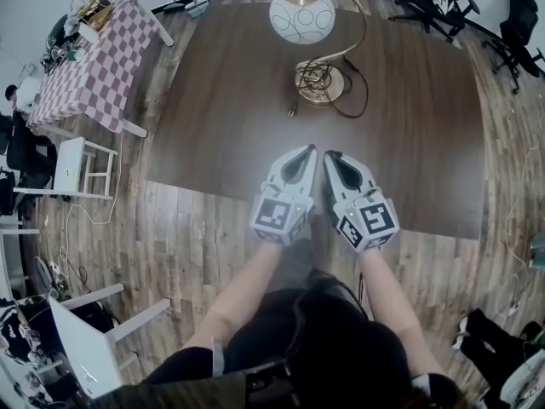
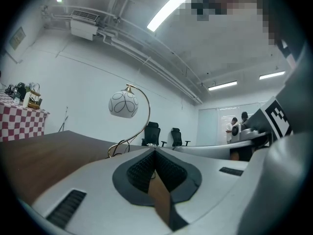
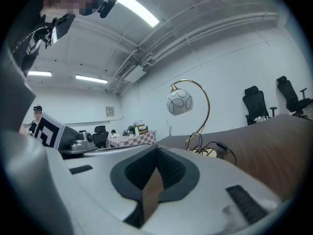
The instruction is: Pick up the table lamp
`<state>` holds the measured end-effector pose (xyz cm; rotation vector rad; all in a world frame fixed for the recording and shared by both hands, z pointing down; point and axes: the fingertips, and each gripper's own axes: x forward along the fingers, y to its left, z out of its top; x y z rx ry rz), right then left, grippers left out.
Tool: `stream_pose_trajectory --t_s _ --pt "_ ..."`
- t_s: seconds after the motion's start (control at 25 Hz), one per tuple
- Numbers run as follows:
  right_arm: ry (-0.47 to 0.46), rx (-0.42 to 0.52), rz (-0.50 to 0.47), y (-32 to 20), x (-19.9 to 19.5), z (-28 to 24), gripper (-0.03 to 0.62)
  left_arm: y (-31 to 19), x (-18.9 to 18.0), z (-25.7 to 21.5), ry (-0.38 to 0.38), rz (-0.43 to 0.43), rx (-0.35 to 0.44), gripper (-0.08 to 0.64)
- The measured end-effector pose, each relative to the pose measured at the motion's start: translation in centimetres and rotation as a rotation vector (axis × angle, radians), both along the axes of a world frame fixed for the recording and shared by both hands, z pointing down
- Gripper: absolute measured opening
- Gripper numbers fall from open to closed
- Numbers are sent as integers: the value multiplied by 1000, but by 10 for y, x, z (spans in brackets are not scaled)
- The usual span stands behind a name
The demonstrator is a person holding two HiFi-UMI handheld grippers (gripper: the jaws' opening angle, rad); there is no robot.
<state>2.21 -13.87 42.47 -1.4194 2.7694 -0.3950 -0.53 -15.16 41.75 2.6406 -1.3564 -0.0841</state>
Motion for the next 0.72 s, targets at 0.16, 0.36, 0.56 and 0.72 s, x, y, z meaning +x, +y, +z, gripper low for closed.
stream_pose_trajectory --t_s 0.16,0.36,0.56,0.72 --pt "7 -9 11 -20 -1 4 2 -19 1 5 -4 17 -7 0" --pt "3 -10 15 -43 -5 7 2 -40 -1 16 -26 41 -10 0" --pt "-10 -6 1 -59 -11 7 2 -50 -1 26 -51 57 -20 0" --pt "-8 -12 -4 -73 -12 10 2 -60 -1 31 -50 48 -27 0"
